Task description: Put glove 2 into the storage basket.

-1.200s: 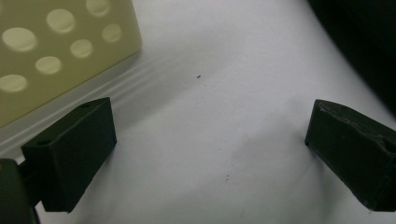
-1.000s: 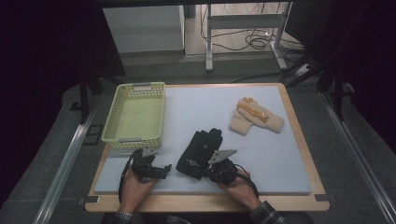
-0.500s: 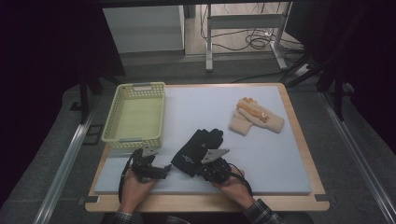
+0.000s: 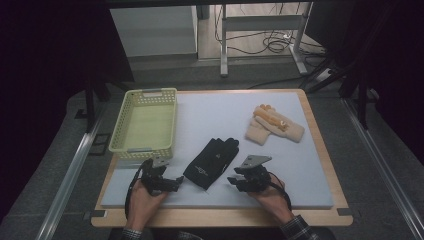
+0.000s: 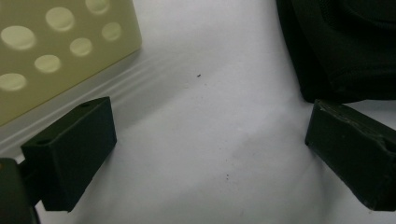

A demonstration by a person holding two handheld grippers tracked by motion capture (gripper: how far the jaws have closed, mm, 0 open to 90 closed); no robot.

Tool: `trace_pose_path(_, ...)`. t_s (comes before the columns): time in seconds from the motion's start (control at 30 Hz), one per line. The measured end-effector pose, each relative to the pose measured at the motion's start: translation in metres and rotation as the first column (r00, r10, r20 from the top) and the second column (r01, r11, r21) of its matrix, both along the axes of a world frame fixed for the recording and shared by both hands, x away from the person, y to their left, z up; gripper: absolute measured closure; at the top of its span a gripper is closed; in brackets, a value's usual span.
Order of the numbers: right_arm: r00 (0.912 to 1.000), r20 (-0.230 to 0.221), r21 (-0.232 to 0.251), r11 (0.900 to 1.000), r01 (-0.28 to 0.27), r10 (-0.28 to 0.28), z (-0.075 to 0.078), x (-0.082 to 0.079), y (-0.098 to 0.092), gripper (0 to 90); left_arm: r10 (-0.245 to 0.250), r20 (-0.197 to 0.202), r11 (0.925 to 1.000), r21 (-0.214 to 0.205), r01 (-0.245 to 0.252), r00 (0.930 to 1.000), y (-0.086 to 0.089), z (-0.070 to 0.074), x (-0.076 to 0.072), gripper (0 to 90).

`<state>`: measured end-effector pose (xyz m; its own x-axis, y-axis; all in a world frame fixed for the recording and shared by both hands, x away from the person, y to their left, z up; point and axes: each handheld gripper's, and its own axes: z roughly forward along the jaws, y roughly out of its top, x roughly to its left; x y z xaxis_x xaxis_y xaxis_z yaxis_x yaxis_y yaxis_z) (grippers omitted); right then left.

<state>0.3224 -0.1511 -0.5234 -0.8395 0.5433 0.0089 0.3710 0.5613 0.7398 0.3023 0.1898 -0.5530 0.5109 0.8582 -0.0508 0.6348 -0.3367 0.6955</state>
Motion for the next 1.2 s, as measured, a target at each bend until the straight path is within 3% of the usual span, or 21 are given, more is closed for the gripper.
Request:
trace_pose_path(0.2, 0.9951, 0.013, -0.028, 0.9948, 0.098, -0.098, -0.002, 0.009, -0.026, 31.8, -0.001, 0.000, 1.0000, -0.002, 0.001, 1.0000, 0.000, 0.000, 0.000, 1.9)
trace_pose_path(0.33, 0.9875, 0.013, -0.034, 0.9869, 0.157, -0.157, -0.003, 0.016, -0.045, 23.7, -0.002, -0.001, 1.0000, -0.002, 0.002, 1.0000, 0.000, 0.000, 0.000, 1.8)
trace_pose_path(0.5, 0.9690, 0.052, -0.048, 0.9686, 0.244, -0.242, -0.009, 0.024, -0.069, 16.3, -0.012, -0.003, 0.9999, -0.002, 0.012, 0.9999, 0.001, 0.000, 0.000, 1.6)
trace_pose_path(0.57, 0.9605, 0.033, -0.024, 0.9606, 0.277, -0.276, -0.008, 0.027, -0.075, 14.8, -0.021, -0.005, 0.9998, -0.002, 0.021, 0.9998, 0.002, 0.001, 0.001, 1.5)
trace_pose_path(0.6, 0.9590, 0.041, -0.017, 0.9595, 0.281, -0.280, -0.007, 0.027, -0.076, 14.2, -0.024, -0.007, 0.9997, -0.003, 0.024, 0.9997, 0.002, 0.001, 0.001, 1.5)
trace_pose_path(0.67, 0.9551, 0.070, -0.073, 0.9534, 0.293, -0.288, -0.009, 0.027, -0.075, 11.9, -0.026, -0.016, 0.9996, -0.011, 0.026, 0.9995, 0.003, 0.002, 0.000, 1.4)
trace_pose_path(0.77, 0.9531, 0.033, -0.064, 0.9511, 0.302, -0.301, -0.010, 0.031, -0.077, 9.7, -0.041, -0.019, 0.9987, -0.033, 0.040, 0.9990, 0.006, 0.006, -0.002, 0.5)
trace_pose_path(0.93, 0.9529, 0.035, -0.062, 0.9510, 0.303, -0.301, -0.010, 0.031, -0.077, 9.7, -0.079, -0.039, 0.9944, -0.073, 0.076, 0.9961, 0.005, 0.017, -0.006, 0.0)
trace_pose_path(1.2, 0.9522, 0.038, -0.061, 0.9504, 0.305, -0.303, -0.010, 0.031, -0.077, 9.8, -0.158, -0.046, 0.9857, -0.066, 0.155, 0.9863, -0.017, 0.039, -0.007, 0.0)
